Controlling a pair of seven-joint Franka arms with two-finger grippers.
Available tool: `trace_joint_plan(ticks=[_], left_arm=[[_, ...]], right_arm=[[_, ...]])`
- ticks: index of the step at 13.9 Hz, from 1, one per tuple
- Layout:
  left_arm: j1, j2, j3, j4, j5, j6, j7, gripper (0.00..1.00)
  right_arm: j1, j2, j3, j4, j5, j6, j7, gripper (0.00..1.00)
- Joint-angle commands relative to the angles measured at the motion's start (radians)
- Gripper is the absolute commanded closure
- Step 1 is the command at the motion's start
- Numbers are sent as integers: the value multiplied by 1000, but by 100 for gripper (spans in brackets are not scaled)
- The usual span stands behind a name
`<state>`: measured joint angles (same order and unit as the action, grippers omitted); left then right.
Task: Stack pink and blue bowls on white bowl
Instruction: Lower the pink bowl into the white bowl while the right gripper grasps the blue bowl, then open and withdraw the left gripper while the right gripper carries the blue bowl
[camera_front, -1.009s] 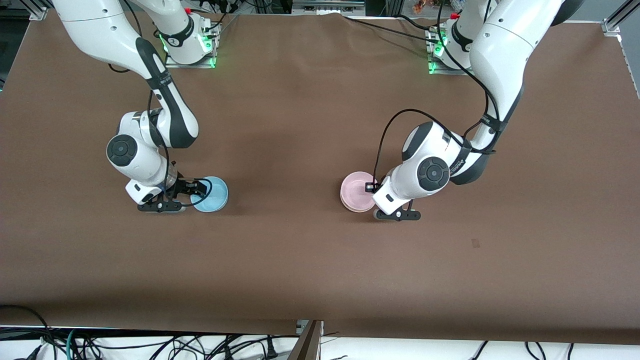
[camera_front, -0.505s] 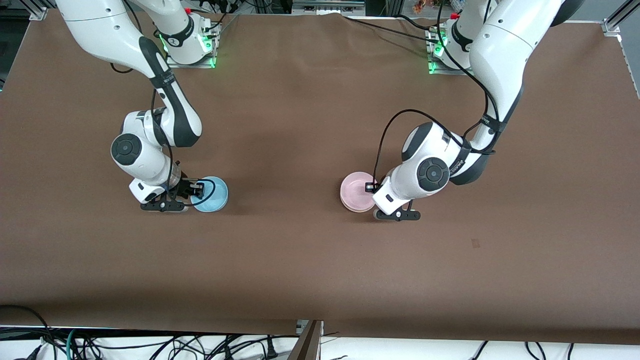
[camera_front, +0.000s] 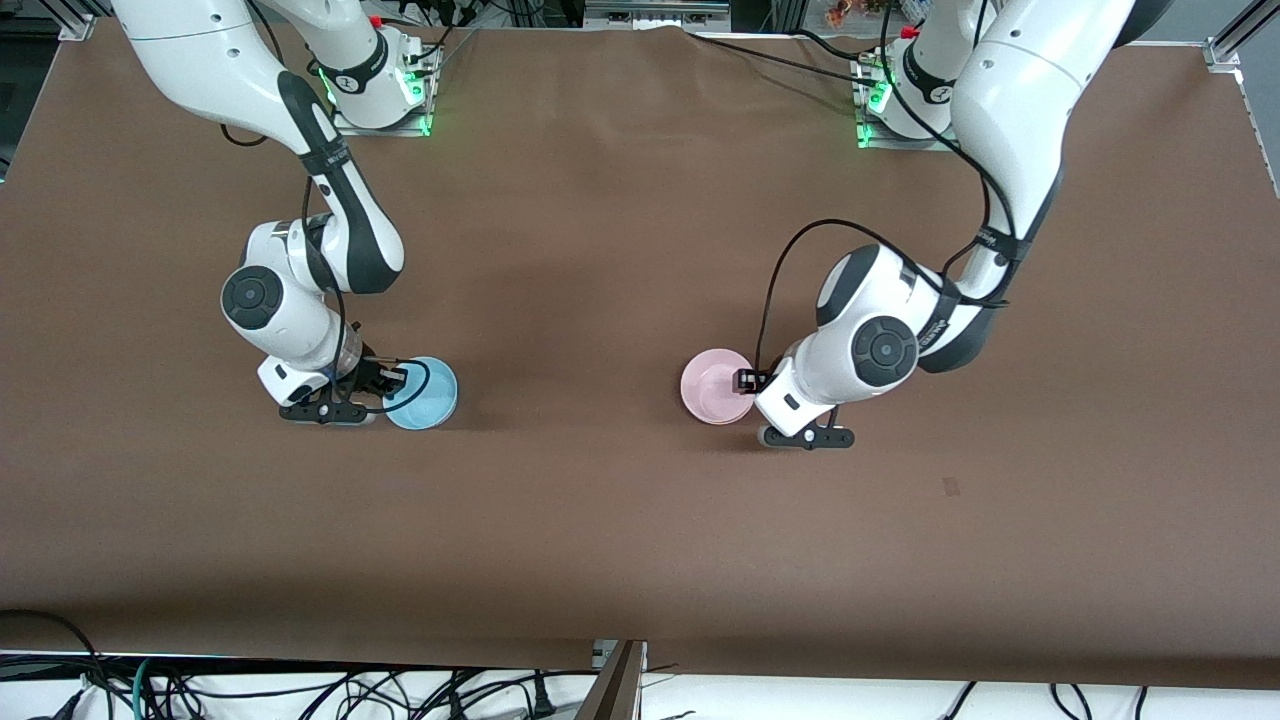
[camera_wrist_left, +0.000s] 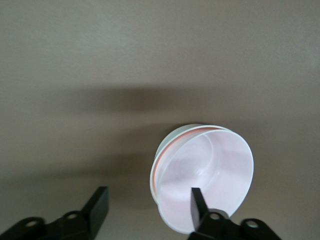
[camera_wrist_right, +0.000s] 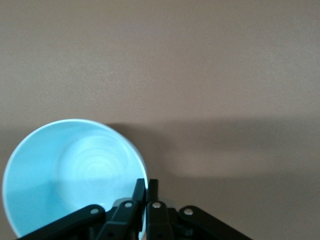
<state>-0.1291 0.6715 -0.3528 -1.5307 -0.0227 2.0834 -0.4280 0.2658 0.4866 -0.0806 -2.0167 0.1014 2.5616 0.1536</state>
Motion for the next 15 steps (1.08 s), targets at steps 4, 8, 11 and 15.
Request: trace_joint_plan(ticks=[4,8,11,15], left_arm=[[111,-212,8,-6,134,-268,20,0],[163,-343,9,6,187,-376,44,0],[224,-369,9,113,185,-547,84,0],[273,-381,29,248,184,-732,232,0]], right_arm=[[-5,-10,2,19,67,-12,8,100],[26,-11,4,102,127,-106,87,100],[101,-13,27,142,129,-109,264,100],[187,-5,50,269,130,-190,489,100]])
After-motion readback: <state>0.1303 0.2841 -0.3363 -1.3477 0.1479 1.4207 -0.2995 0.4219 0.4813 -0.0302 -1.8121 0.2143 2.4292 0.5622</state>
